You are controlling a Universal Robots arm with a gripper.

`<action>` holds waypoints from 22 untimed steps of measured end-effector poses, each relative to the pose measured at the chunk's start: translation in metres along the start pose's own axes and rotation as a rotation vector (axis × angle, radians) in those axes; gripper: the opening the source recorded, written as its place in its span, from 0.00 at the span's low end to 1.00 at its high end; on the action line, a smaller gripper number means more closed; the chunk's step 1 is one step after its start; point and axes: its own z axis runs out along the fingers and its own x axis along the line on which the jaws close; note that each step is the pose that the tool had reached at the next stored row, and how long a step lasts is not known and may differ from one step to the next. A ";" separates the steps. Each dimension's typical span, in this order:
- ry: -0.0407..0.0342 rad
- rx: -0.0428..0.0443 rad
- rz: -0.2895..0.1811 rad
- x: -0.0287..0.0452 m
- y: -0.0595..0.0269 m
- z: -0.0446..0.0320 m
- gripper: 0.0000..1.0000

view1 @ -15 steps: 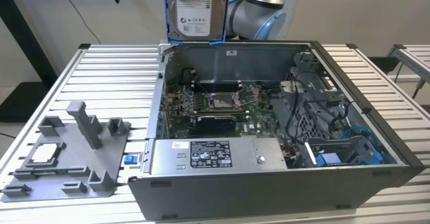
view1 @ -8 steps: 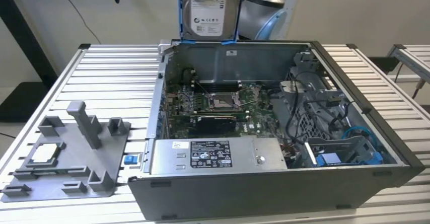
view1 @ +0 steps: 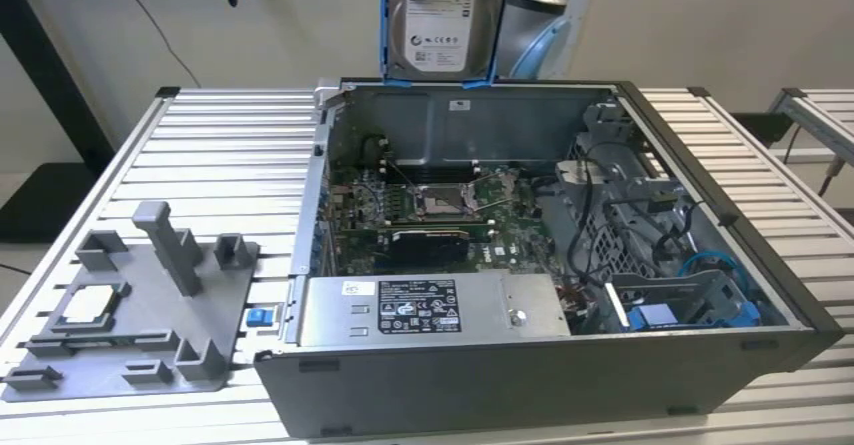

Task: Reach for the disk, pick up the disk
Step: 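Pick up the disk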

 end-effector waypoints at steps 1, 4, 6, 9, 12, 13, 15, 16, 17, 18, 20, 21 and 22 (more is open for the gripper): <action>0.0000 0.0000 0.000 0.0001 -0.0028 0.0005 0.00; 0.0000 0.0000 0.000 0.0004 -0.0107 0.0020 0.00; 0.0000 0.0000 0.000 0.0006 -0.0162 0.0030 0.00; 0.0000 0.0000 0.000 0.0010 -0.0249 0.0046 0.00; 0.0000 0.0000 0.000 0.0014 -0.0348 0.0064 0.00; 0.0000 0.0001 0.000 0.0015 -0.0384 0.0071 0.00; 0.0000 0.0000 0.000 0.0018 -0.0456 0.0084 0.00; 0.0000 0.0000 0.000 0.0020 -0.0490 0.0090 0.00; -0.0001 0.0000 0.000 0.0021 -0.0526 0.0097 0.00; -0.0001 0.0000 -0.001 0.0023 -0.0561 0.0104 0.00; -0.0001 0.0000 0.000 0.0025 -0.0632 0.0117 0.00; -0.0001 0.0000 -0.001 0.0027 -0.0668 0.0123 0.00; -0.0001 0.0000 -0.001 0.0028 -0.0703 0.0130 0.00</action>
